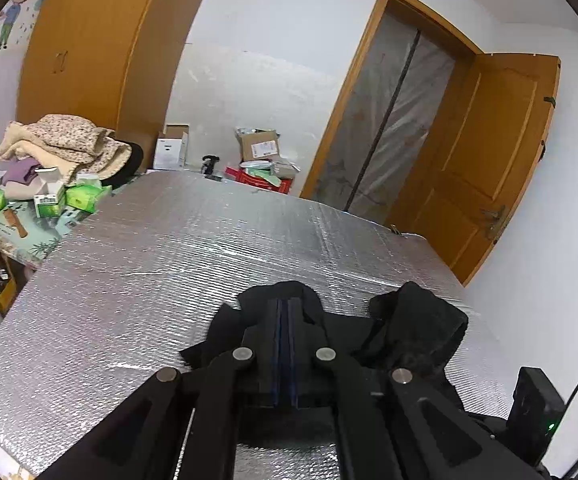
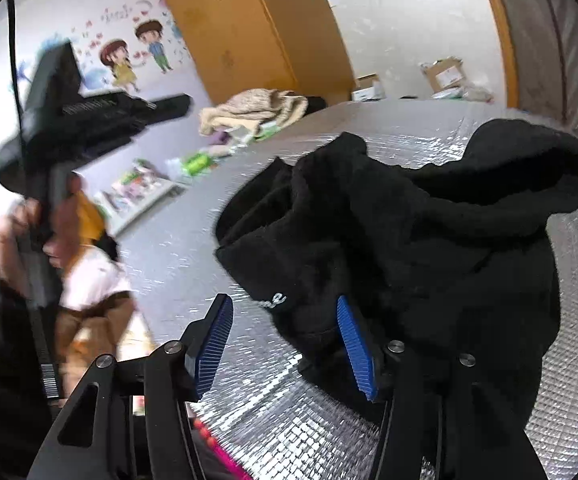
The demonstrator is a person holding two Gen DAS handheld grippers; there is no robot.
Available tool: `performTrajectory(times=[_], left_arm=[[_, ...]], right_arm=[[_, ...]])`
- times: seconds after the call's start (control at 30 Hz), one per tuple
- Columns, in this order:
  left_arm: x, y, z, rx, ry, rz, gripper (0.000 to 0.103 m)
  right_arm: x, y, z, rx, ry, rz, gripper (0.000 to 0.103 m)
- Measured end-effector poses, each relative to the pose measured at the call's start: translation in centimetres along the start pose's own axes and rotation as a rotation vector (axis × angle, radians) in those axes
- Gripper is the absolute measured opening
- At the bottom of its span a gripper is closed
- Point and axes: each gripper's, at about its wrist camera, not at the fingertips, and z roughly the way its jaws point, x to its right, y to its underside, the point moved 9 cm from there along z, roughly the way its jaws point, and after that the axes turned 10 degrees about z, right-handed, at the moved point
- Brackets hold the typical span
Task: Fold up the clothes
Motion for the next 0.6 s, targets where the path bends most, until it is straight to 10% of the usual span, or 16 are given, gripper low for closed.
performTrajectory(times=[0.3, 0.4, 0.6], left_arm=[[-3.7, 1.9, -2.3, -0.002, -0.061, -0.056, 0.002], [-4.6, 2.4, -2.5, -0.012, -0.074, -0.07, 0.002], [-3.8, 1.9, -1.6, -0.018, -0.045, -0.046, 0.002]], right_arm=[[0.3, -0.2, 2.6, 0.112, 0.302, -0.073, 0.057], [0.8, -0.1, 2.4, 0.133, 0.345, -0.089, 0.021], [3.2, -0.5, -2.6, 0.228, 0.317, -0.02, 0.014]])
